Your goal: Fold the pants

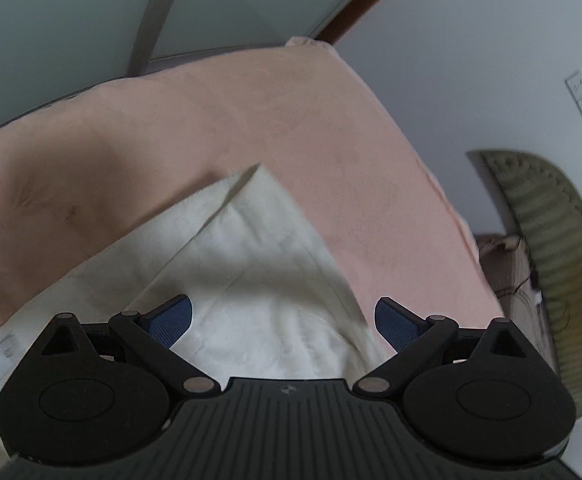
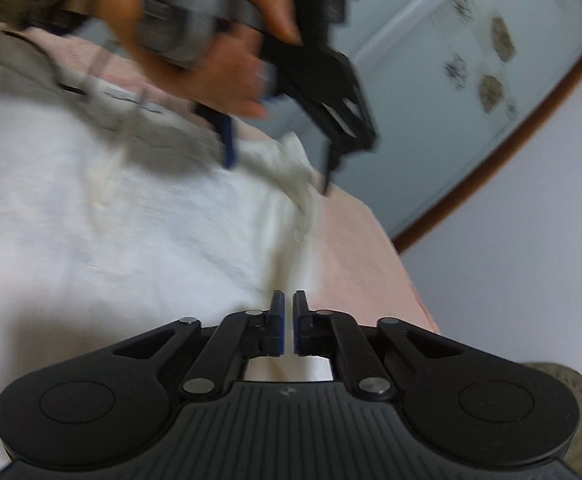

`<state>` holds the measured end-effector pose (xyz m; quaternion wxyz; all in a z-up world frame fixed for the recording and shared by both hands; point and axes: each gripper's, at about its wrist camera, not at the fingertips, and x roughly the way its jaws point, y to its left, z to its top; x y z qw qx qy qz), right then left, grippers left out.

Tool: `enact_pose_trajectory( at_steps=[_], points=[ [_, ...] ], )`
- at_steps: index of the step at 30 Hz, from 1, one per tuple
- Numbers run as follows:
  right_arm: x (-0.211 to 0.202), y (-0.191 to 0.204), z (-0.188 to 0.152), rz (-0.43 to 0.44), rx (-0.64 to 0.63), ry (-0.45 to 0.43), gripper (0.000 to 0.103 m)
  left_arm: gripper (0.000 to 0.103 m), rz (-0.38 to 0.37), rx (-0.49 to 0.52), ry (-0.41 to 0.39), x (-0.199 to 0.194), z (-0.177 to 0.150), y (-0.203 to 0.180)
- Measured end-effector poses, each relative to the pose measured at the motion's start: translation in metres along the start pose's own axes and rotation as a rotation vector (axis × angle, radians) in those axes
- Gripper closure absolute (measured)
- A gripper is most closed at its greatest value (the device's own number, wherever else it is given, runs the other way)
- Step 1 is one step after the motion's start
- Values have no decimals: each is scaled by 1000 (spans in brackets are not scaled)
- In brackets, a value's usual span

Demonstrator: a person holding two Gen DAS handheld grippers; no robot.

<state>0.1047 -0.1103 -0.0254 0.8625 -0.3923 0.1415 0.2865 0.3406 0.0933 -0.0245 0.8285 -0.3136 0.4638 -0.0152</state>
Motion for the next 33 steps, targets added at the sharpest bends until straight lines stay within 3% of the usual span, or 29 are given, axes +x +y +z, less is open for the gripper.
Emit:
enact_pose_trajectory(
  at_steps=[3, 5, 6, 8, 9, 11, 14, 16, 18, 19, 22, 26, 28, 29, 30, 32, 33],
  points=[
    [1, 9, 5, 7, -16, 4, 99, 5, -7, -6, -4, 8, 3, -2],
    [4, -6, 6, 0, 100, -13, 98, 9, 6, -12, 38, 16, 8, -4],
    [7, -18, 6, 2, 174, -6, 91, 7, 6, -13, 34, 17, 7, -5],
    [18, -48, 2, -14, 294, 42, 47, 7, 12, 21, 16, 14, 4, -8],
    [27, -67, -2, 17, 351, 68, 16, 7, 20, 32, 13, 12, 2, -9],
    [47, -101, -17, 138, 485, 96, 16, 7, 23, 56, 4, 7, -3, -13],
    [91, -141, -48, 254, 787, 191, 20, 6, 47, 114, -4, 2, -6, -20],
    [114, -147, -70, 325, 939, 233, 62, 4, 51, 135, 5, 3, -3, -25],
    [112, -144, -74, 342, 948, 178, 85, 4, 61, 130, 13, 6, 1, -24],
    [106, -136, -68, 332, 893, 162, 87, 4, 67, 122, 12, 8, 3, -24],
    [70, -88, -28, 182, 489, 129, 90, 4, 71, 88, 31, 16, 10, -18],
    [16, -30, -2, 64, 111, 43, 92, 4, 65, 50, 59, 25, 15, -14],
    [1, -11, 2, 40, 17, 26, 92, 15, 64, 52, 19, 19, 11, -15],
    [-3, -6, 3, 42, 7, 25, 92, 43, 77, 74, -9, 13, 5, -17],
    [-3, -3, 2, 43, 7, 28, 93, 79, 95, 119, -16, 8, -1, -20],
    [-7, -2, -1, 46, 40, 38, 93, 98, 101, 202, -28, -4, -14, -24],
    [-6, -3, -1, 48, 75, 44, 93, 99, 85, 216, -74, -16, -23, -22]
  ],
)
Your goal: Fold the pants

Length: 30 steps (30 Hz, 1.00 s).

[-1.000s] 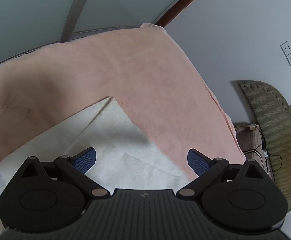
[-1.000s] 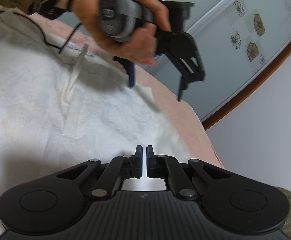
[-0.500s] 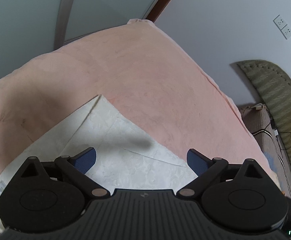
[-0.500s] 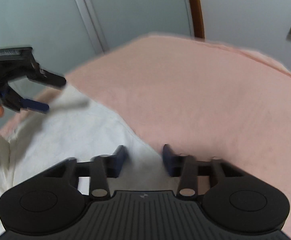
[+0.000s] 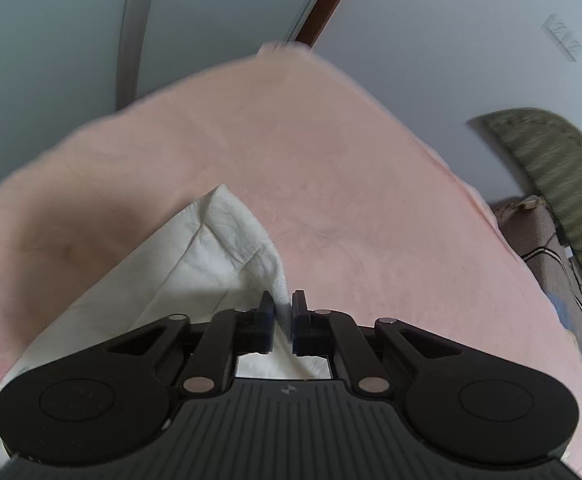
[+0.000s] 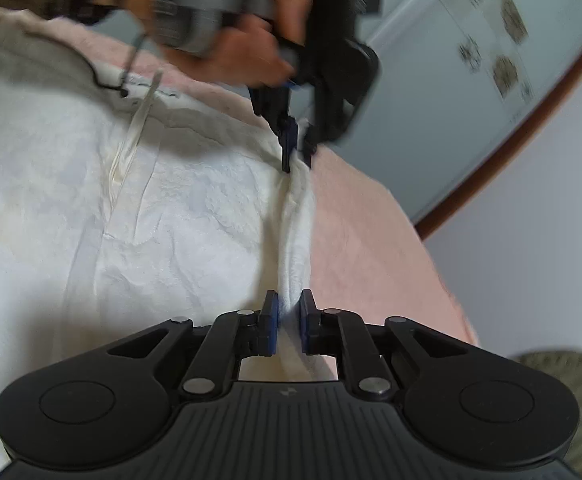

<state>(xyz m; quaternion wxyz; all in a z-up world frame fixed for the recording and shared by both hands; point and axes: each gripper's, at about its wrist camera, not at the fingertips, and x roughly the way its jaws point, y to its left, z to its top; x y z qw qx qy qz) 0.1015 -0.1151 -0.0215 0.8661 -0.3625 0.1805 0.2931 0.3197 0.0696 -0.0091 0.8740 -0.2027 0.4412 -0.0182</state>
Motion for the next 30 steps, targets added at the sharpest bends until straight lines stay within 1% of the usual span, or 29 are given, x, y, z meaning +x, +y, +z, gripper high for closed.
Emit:
enact_pose_trajectory(
  at_steps=[2, 3, 4, 5, 6, 7, 8, 9, 11, 13, 17, 19, 20, 22, 25, 26, 28, 30],
  points=[
    [-3, -1, -2, -33, 38, -8, 86, 99, -10, 61, -73, -27, -15, -1],
    [-3, -3, -4, -54, 48, 14, 70, 99, -18, 88, -105, -42, -25, -1],
    [0, -6, -7, -75, 58, 47, 61, 99, -26, 117, -131, -56, -34, -1],
    [0, -11, -11, -85, 71, 62, 61, 99, -34, 142, -156, -70, -44, 0],
    [-1, -17, -15, -79, 93, 81, 63, 99, -50, 157, -177, -84, -54, 1],
    [-1, -23, -19, -68, 126, 105, 67, 99, -67, 172, -188, -97, -63, 3],
    [-4, -29, -21, -68, 160, 128, 77, 99, -80, 184, -197, -109, -71, 6],
    [-9, -32, -24, -88, 180, 149, 94, 99, -96, 189, -201, -121, -78, 11],
    [-31, -29, -21, -96, 195, 137, 96, 99, -139, 195, -196, -143, -91, 19],
    [-61, -17, -10, -84, 197, 118, 98, 99, -163, 196, -187, -163, -105, 33],
    [-130, 25, 12, -10, 235, 69, 98, 99, -189, 201, -158, -199, -134, 66],
    [-160, 52, 20, 49, 261, 52, 98, 99, -174, 223, -147, -210, -152, 85],
    [-171, 66, 22, 78, 276, 46, 98, 99, -149, 237, -141, -213, -161, 91],
    [-182, 91, 24, 120, 292, 48, 98, 99, -91, 264, -124, -213, -179, 105],
    [-186, 124, 20, 162, 330, 64, 98, 100, -35, 254, -100, -212, -201, 124],
    [-185, 130, 18, 175, 353, 66, 98, 99, -25, 243, -95, -213, -205, 129],
    [-189, 144, 15, 164, 382, 67, 98, 99, -29, 214, -87, -217, -209, 137],
    [-196, 145, 14, 161, 416, 55, 98, 99, -30, 217, -92, -222, -210, 137]
  ],
)
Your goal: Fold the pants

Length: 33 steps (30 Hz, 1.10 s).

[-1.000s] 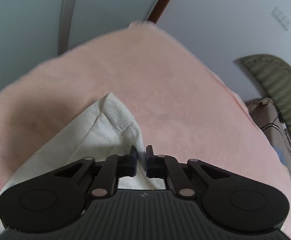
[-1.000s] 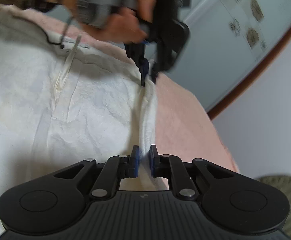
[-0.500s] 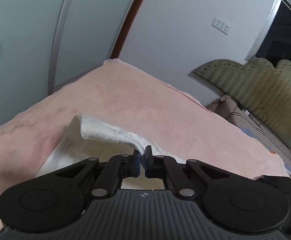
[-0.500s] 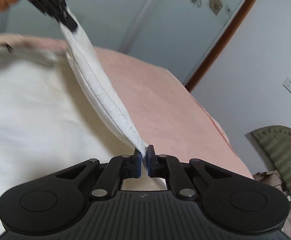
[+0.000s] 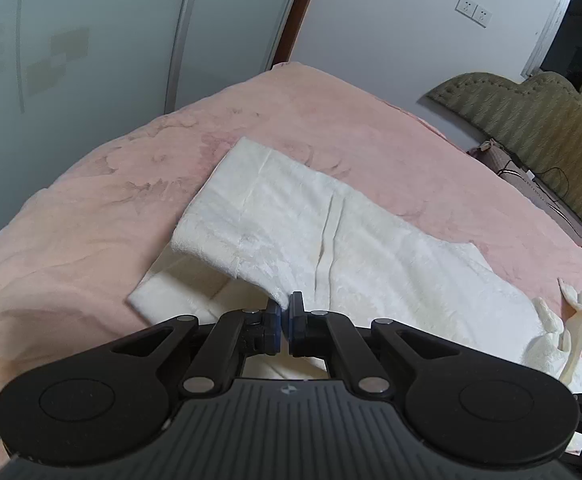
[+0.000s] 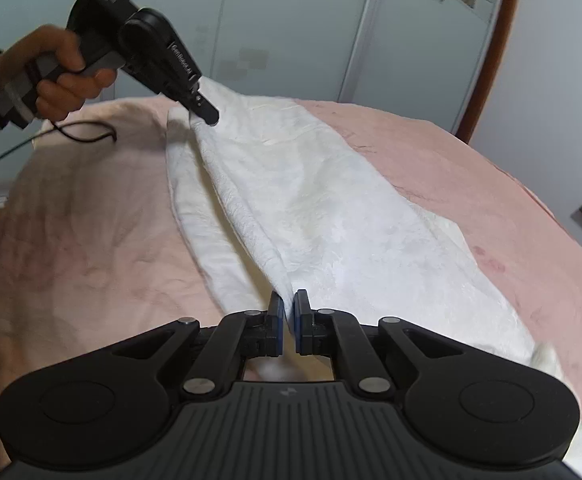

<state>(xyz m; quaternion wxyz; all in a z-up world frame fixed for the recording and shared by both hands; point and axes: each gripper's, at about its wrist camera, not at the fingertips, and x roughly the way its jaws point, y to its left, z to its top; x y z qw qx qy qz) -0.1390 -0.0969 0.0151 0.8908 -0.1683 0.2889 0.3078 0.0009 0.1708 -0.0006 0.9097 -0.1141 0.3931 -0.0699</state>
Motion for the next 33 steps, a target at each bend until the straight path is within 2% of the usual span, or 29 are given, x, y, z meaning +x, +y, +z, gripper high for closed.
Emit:
enact_pose_trajectory(
  at_steps=[3, 5, 7, 8, 9, 10, 12, 13, 15, 17, 18, 20, 21, 22, 24, 25, 27, 29, 30, 31, 32, 33],
  points=[
    [-10, -5, -4, 16, 59, -14, 98, 99, 13, 32, 0, 1, -3, -8],
    [-8, -5, -8, 17, 73, -7, 98, 98, 53, 53, 26, 12, -11, -9],
    [-4, -2, -9, 21, 93, 27, 98, 96, 84, 60, 54, 28, -19, -5],
    [1, 1, -11, 3, 79, 37, 97, 95, 86, 58, 44, 29, -22, -4],
    [4, 4, -12, -12, 82, 28, 95, 85, 96, 68, 34, 27, -23, -6],
    [5, 6, -14, -24, 98, 19, 94, 84, 109, 89, 32, 25, -22, -10],
    [2, 5, -11, -15, 120, 36, 92, 72, 138, 118, 40, 16, -22, -13],
    [-8, 0, -11, 12, 143, 33, 91, 70, 155, 121, 37, 10, -22, -14],
    [-41, -18, -18, 35, 228, -40, 91, 68, 199, 124, 1, -7, -22, -16],
    [-70, -45, -32, -56, 365, -88, 90, 68, 211, 151, -34, -18, -19, -25],
    [-80, -60, -45, -150, 435, -85, 90, 67, 197, 173, -47, -21, -17, -35],
    [-93, -92, -77, -346, 581, -19, 90, 67, 130, 228, -61, -21, -13, -62],
    [-97, -107, -98, -422, 665, 49, 90, 64, 73, 267, -63, -20, -13, -79],
    [-98, -120, -117, -459, 734, 132, 91, 61, 2, 322, -62, -18, -14, -99],
    [-116, -129, -138, -451, 808, 87, 90, 46, -132, 449, -61, -15, -22, -142],
    [-124, -136, -139, -479, 856, 80, 90, 43, -193, 522, -58, -13, -29, -164],
    [-135, -150, -124, -572, 831, 41, 90, 36, -325, 666, -40, -10, -47, -207],
    [-135, -175, -98, -625, 789, 10, 88, 36, -440, 780, -18, -5, -67, -243],
    [-130, -188, -87, -630, 764, -14, 82, 35, -479, 819, -16, -2, -77, -257],
    [-125, -206, -78, -634, 745, -40, 66, 35, -501, 849, -14, 2, -87, -269],
    [-112, -223, -68, -641, 739, -41, 57, 36, -505, 872, -8, 8, -96, -279],
    [-97, -241, -61, -645, 746, -28, 37, 37, -501, 888, 3, 14, -103, -287]
  ],
)
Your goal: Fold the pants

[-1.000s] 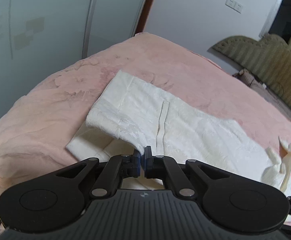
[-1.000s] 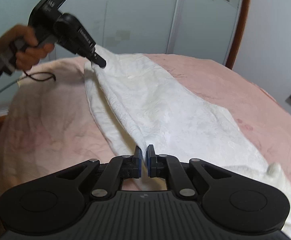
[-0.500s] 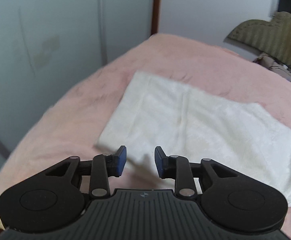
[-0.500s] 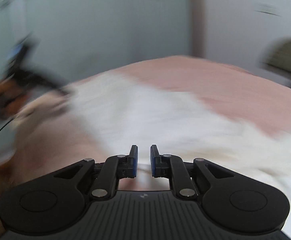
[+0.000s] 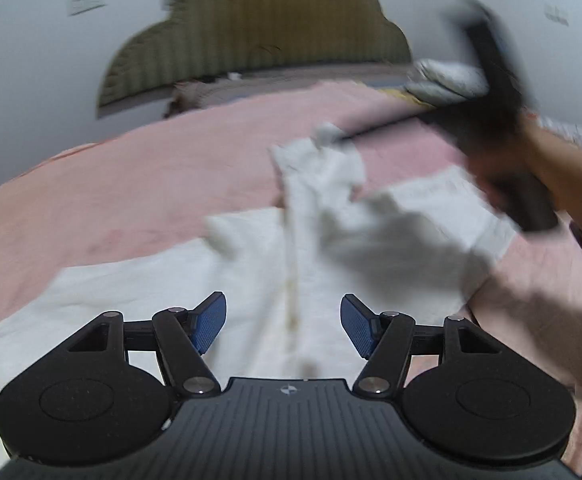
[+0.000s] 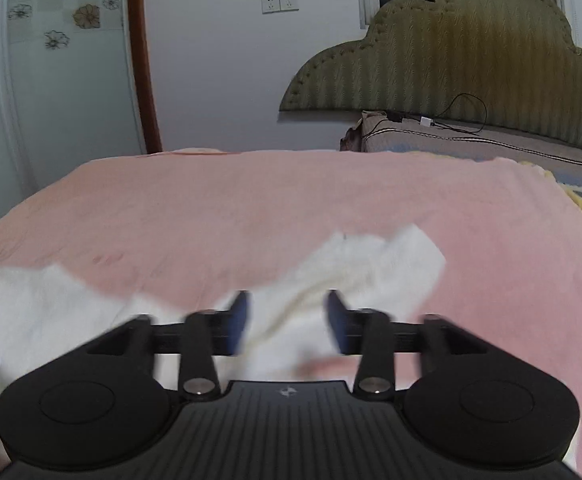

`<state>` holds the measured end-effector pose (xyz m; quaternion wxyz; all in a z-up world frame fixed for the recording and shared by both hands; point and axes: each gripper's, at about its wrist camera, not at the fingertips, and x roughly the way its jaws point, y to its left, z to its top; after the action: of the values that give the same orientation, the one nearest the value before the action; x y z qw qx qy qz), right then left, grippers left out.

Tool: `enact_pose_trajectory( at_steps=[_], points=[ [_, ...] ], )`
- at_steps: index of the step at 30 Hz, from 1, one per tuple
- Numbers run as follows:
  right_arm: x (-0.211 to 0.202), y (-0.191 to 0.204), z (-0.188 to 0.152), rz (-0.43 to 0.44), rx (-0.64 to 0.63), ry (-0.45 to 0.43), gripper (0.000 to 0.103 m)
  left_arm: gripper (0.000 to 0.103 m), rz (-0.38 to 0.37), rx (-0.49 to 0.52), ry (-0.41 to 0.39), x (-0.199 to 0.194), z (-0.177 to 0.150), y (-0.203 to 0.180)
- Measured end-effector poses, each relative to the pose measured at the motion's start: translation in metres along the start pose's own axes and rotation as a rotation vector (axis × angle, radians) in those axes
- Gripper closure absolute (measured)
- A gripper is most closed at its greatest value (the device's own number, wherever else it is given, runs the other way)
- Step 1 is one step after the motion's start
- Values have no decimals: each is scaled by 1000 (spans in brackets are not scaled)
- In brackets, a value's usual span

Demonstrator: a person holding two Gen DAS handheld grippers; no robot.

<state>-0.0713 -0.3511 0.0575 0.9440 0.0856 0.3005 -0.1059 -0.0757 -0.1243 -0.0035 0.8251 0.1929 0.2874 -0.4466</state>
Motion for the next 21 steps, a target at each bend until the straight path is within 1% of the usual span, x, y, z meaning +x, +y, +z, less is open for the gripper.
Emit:
enact_pose_trajectory(
  at_steps=[1, 3, 5, 8, 10, 11, 12, 13, 14, 15, 16, 17, 19, 20, 21],
  points=[
    [22, 3, 12, -6, -2, 19, 36, 38, -5, 5, 16, 9, -2, -4],
    [66, 10, 29, -33, -29, 63, 36, 45, -40, -1, 39, 22, -6, -8],
    [113, 14, 39, -95, -45, 128, 36, 50, -65, -10, 57, 31, -10, -5],
    [173, 10, 42, -198, -37, 236, 36, 56, -53, -23, 64, 42, -13, 0],
    [194, 1, 38, -258, -15, 287, 36, 59, -51, -38, 61, 49, -12, 3],
    [199, -4, 36, -252, 0, 286, 37, 61, -55, -46, 58, 51, -12, 3],
    [199, -9, 36, -244, 19, 272, 44, 62, -58, -53, 54, 53, -12, 4],
    [195, -12, 37, -243, 44, 260, 70, 66, -59, -60, 48, 54, -11, 3],
    [189, -17, 38, -240, 75, 244, 81, 71, -57, -65, 47, 56, -11, 3],
    [183, -24, 37, -235, 109, 225, 87, 77, -47, -67, 49, 59, -9, 3],
    [174, -33, 36, -215, 160, 198, 92, 79, -35, -65, 50, 63, -5, 2],
    [160, -43, 34, -197, 226, 168, 92, 86, -23, -60, 48, 66, -4, 1],
    [136, -66, 27, -170, 342, 102, 93, 95, -2, -44, 46, 68, -5, -1],
    [118, -78, 21, -141, 417, 57, 93, 102, 8, -35, 47, 68, -5, -2],
    [100, -90, 14, -121, 488, 24, 93, 101, 15, -26, 42, 66, -6, -4]
  ],
)
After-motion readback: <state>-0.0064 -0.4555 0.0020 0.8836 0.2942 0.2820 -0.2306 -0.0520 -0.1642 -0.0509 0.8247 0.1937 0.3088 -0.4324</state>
